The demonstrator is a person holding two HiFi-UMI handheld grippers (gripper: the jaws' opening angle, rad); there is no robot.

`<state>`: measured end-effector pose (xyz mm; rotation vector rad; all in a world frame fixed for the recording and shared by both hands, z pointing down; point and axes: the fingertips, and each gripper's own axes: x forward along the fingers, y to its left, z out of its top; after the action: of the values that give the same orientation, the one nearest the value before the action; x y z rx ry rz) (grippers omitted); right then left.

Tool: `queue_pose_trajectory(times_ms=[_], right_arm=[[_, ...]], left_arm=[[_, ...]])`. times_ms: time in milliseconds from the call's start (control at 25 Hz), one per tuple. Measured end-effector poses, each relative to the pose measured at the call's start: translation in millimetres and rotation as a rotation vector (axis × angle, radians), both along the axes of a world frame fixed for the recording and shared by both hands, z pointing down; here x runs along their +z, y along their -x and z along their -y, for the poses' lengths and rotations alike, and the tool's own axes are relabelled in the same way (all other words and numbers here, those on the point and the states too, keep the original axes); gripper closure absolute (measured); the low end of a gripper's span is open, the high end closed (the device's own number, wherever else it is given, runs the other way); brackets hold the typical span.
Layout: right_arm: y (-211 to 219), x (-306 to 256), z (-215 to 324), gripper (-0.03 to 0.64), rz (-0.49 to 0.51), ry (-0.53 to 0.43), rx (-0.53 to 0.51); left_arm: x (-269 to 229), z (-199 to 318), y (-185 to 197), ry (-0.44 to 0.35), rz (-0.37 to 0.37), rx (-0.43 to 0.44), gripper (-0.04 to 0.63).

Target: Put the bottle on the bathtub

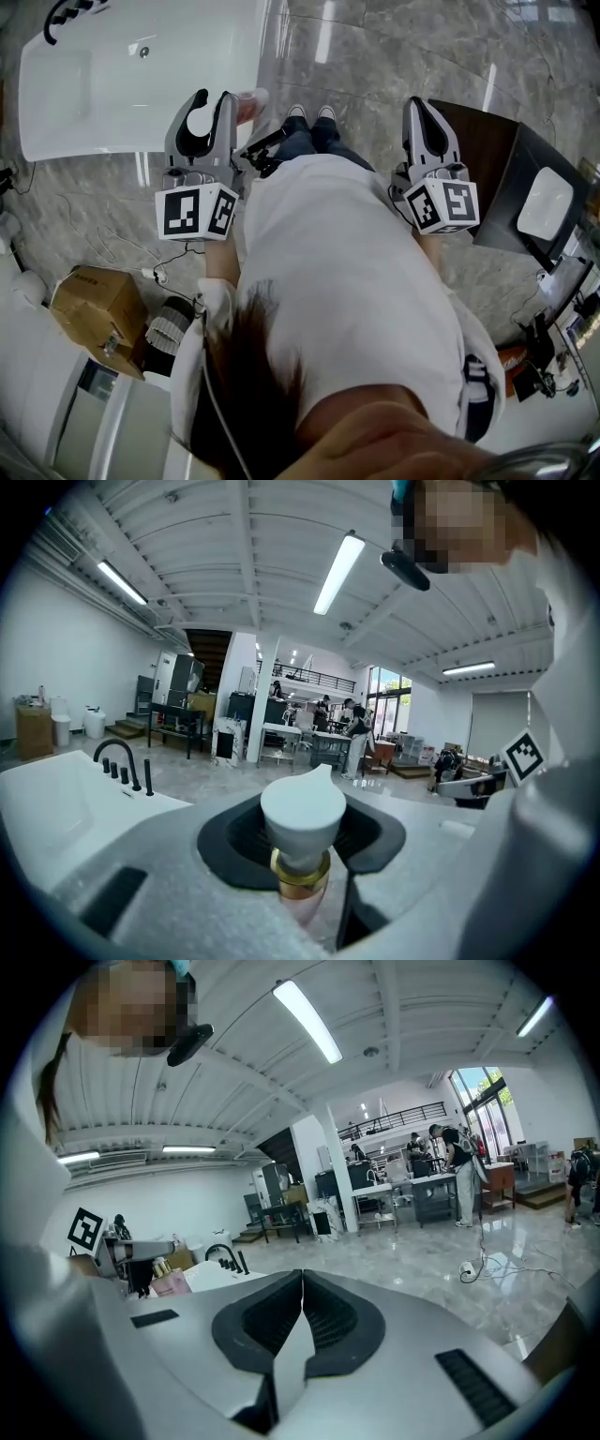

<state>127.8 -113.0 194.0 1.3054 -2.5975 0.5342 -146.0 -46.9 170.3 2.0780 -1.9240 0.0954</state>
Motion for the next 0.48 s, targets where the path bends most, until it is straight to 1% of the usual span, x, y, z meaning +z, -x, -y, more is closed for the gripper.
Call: queue_pose_trajectory(times_ms=[240, 480], right_arm=[[12, 2, 4, 0.604, 0.003, 0.01, 0.025], [6, 10, 10, 0.604, -0.011, 0.024, 0.075]], left_arm=[[1, 22, 9, -0.003, 0.011, 0.037, 0.451], [16, 46, 12, 0.018, 0.015, 0.083, 0.451]])
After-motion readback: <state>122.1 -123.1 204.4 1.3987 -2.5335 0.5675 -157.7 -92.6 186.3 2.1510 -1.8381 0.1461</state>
